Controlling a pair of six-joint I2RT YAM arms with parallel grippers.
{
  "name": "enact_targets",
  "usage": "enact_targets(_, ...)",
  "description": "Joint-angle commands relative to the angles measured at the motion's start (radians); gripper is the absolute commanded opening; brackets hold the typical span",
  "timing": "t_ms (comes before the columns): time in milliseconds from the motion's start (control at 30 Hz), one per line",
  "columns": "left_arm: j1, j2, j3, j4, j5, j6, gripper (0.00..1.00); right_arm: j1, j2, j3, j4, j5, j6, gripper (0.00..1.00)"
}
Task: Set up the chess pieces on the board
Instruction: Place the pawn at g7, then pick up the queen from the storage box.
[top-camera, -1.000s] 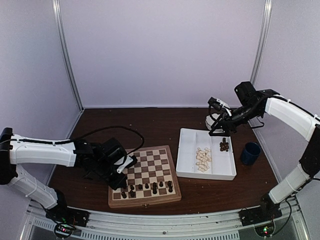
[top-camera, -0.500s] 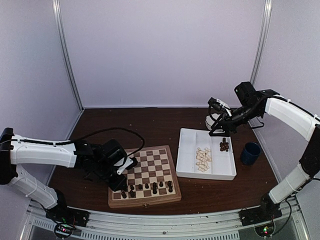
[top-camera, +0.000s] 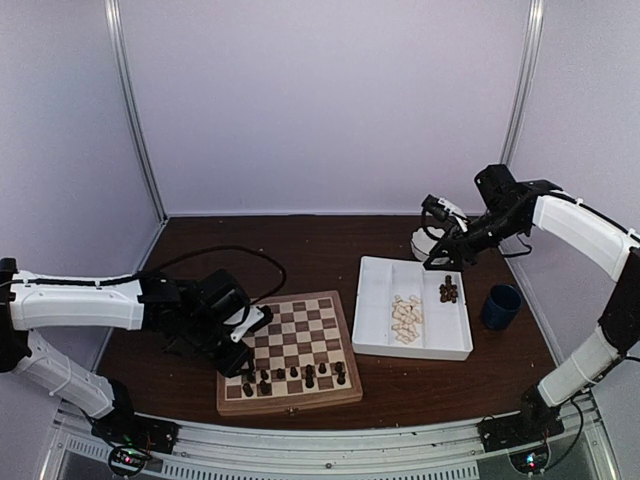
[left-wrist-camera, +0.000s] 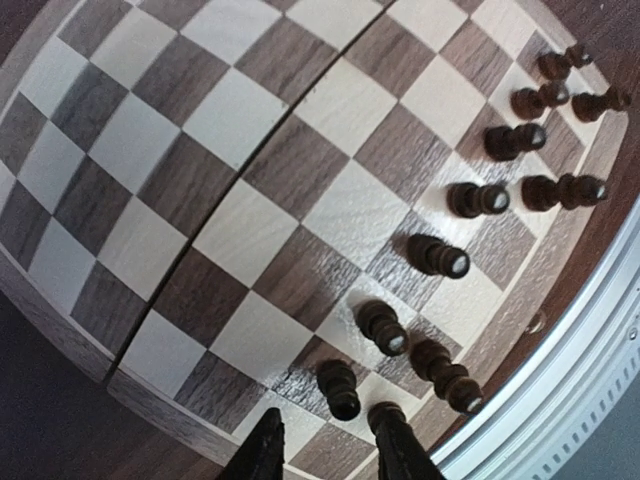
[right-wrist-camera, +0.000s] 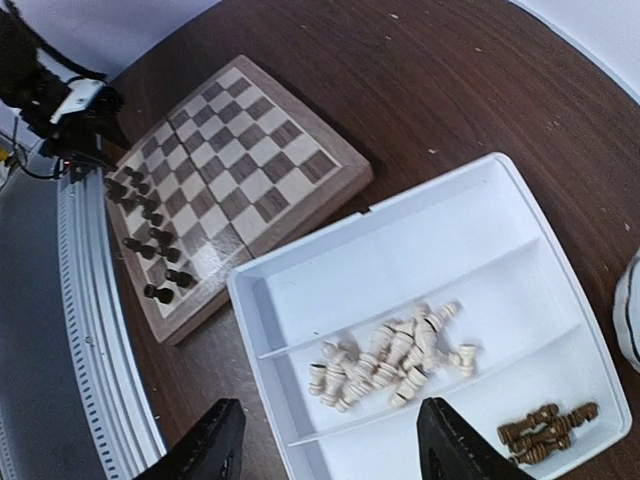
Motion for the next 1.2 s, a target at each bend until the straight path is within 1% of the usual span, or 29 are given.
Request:
enact_targets(0,-0.005,-0.065,0.087,-0.029,-0.053,0.026,0.35,-0.094,0.053,-0.018,0.031,0.183,0.048,0.61)
enact_targets(67,-0.006,-0.080,0.121,-0.027,-0.100,0.030,0.36,-0.115,0.112,0.002,0.007,0.320,0.041,0.54)
enact_targets(133,-0.004,-0.086,0.153,-0.019,-0.136,0.031,0.37,-0.116,0.167,0.015,-0.006,0.422,0.040,0.49)
enact_targets(200,-0.002,-0.089,0.180,0.000,-0.171,0.023,0.39,-0.116,0.213,0.018,-0.011,0.477,0.044,0.48)
enact_targets(300,-0.001,-0.096,0.197,0.051,-0.204,0.004,0.41,-0.116,0.293,0.039,-0.030,0.522,0.056,0.46)
enact_targets(400,0.000,-0.090,0.207,0.087,-0.206,-0.005,0.42,-0.116,0.365,0.081,-0.058,0.538,0.073,0.44)
enact_targets(600,0.002,-0.069,0.219,0.085,-0.201,-0.012,0.43,-0.114,0.457,0.153,-0.087,0.550,0.105,0.44)
enact_targets(700,0.002,-0.064,0.215,0.086,-0.209,-0.016,0.43,-0.111,0.485,0.171,-0.092,0.543,0.112,0.43)
enact_targets(933,0.003,-0.049,0.220,0.089,-0.211,-0.019,0.43,-0.081,0.533,0.198,-0.107,0.526,0.119,0.38)
enact_targets(1100,0.003,-0.041,0.222,0.089,-0.213,-0.018,0.43,-0.062,0.556,0.214,-0.116,0.551,0.136,0.37)
enact_targets(1167,0.003,-0.042,0.222,0.089,-0.213,-0.019,0.43,-0.056,0.561,0.211,-0.116,0.582,0.141,0.37)
